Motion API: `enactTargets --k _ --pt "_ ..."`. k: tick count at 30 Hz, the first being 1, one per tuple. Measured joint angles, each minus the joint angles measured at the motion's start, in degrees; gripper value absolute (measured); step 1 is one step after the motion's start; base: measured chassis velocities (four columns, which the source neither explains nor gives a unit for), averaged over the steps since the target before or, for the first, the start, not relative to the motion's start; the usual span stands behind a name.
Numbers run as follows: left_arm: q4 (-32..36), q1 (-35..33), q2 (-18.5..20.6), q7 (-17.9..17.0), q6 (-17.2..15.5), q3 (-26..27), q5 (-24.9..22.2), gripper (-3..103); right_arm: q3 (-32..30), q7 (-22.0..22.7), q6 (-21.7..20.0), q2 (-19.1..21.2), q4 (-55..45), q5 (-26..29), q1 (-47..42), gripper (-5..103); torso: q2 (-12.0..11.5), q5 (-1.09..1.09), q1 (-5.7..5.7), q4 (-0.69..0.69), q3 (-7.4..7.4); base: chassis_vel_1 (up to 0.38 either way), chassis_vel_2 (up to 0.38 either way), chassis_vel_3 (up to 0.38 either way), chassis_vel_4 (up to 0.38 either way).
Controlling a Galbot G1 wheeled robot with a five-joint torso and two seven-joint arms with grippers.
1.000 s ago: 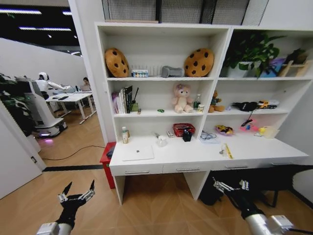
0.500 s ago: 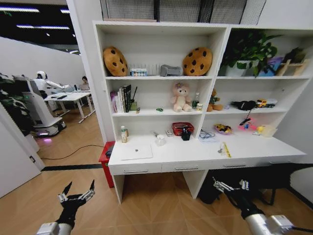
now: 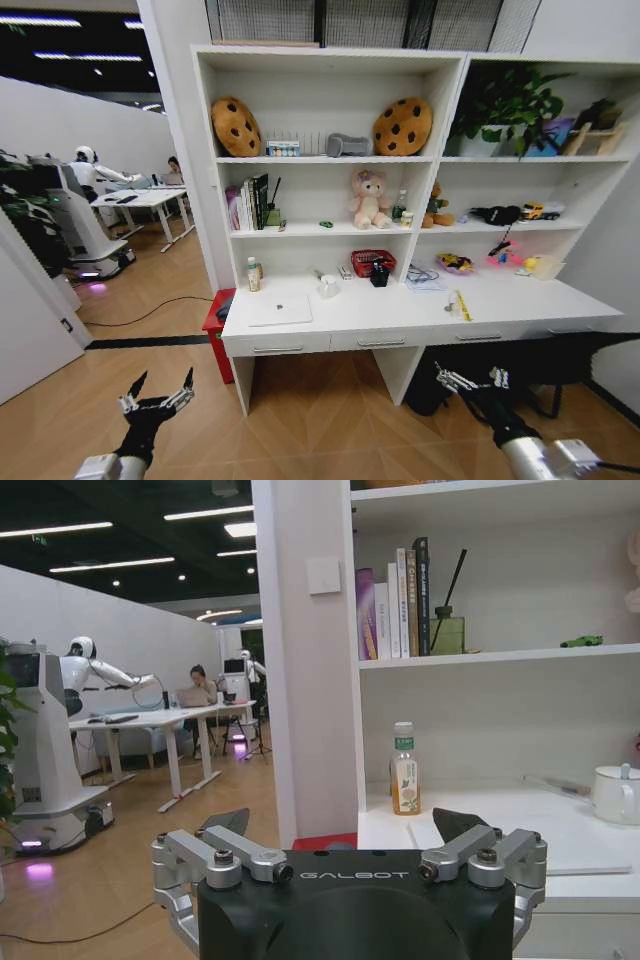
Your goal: Organize the objects on the table.
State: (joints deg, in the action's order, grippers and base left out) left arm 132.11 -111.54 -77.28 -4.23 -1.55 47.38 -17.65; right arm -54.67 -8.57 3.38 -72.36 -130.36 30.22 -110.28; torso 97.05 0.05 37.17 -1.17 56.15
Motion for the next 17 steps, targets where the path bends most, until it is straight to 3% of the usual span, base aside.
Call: enactTargets --k 17 --pt "0.0 0.0 0.0 0.0 0.0 0.0 0.0 100 0.0 0.0 0.0 0.0 0.0 0.0 0.0 100 0.0 0.0 0.0 0.0 0.0 0.0 0.0 0.0 0.0"
